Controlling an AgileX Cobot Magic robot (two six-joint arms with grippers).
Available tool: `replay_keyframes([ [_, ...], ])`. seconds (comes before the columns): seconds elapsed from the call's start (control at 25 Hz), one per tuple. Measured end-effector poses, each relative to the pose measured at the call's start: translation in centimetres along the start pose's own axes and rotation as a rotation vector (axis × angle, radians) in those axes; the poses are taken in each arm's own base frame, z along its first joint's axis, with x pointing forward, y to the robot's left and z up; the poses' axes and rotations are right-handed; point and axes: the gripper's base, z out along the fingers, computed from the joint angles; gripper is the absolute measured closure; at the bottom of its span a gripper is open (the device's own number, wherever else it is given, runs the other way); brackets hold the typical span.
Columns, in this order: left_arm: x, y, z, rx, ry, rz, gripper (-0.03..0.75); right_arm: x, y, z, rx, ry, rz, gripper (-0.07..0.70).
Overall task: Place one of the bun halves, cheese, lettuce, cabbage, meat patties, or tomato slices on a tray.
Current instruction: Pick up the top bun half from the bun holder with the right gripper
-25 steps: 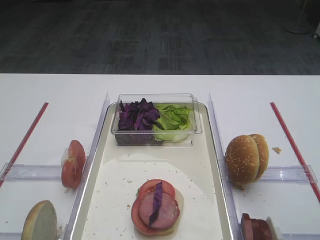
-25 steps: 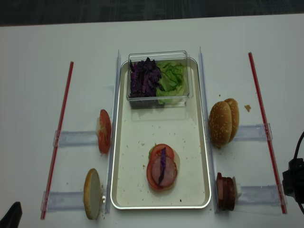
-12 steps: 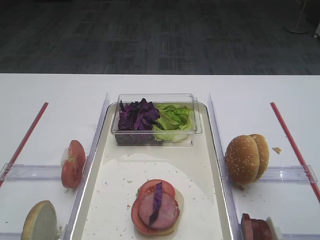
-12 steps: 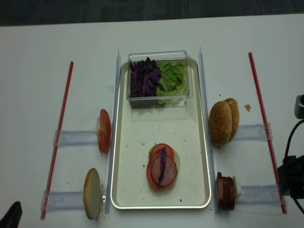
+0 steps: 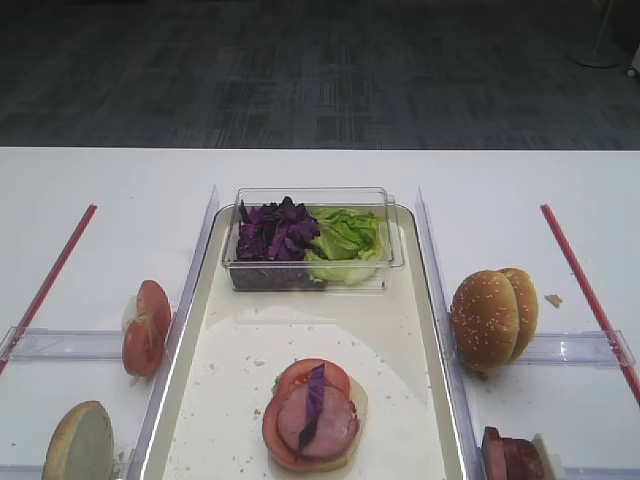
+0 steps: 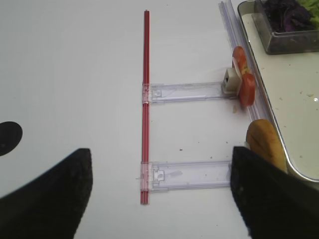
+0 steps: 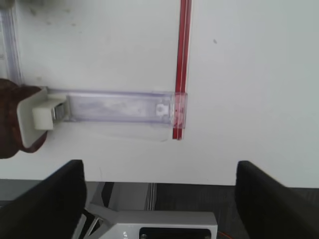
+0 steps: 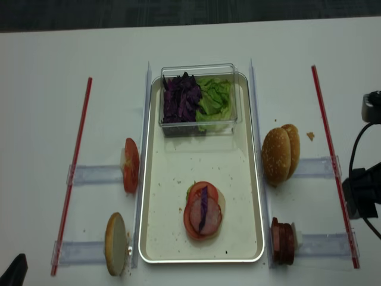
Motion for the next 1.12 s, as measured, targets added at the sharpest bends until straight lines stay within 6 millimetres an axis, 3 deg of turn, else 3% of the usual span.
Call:
replay_keyframes([
  [0.24,0.0,0.0,0.0,0.0,0.0,0.0,0.19,-3.4,0.2,-0.2,0.001,0.02,-0.021,0.008],
  [0.68,0.0,0.0,0.0,0.0,0.0,0.0,0.19,-8.7,-0.3,1.6,-0.007,0.091,-0.005,0.024],
  [0.88,0.0,0.0,0.0,0.0,0.0,0.0,0.19,-10.1,-2.0,1.8,-0.037,0.087,0.079,0.025],
  [1.12,0.0,0.0,0.0,0.0,0.0,0.0,0.19,-11.1,-2.3,2.3,-0.046,0.098,0.08,0.025],
])
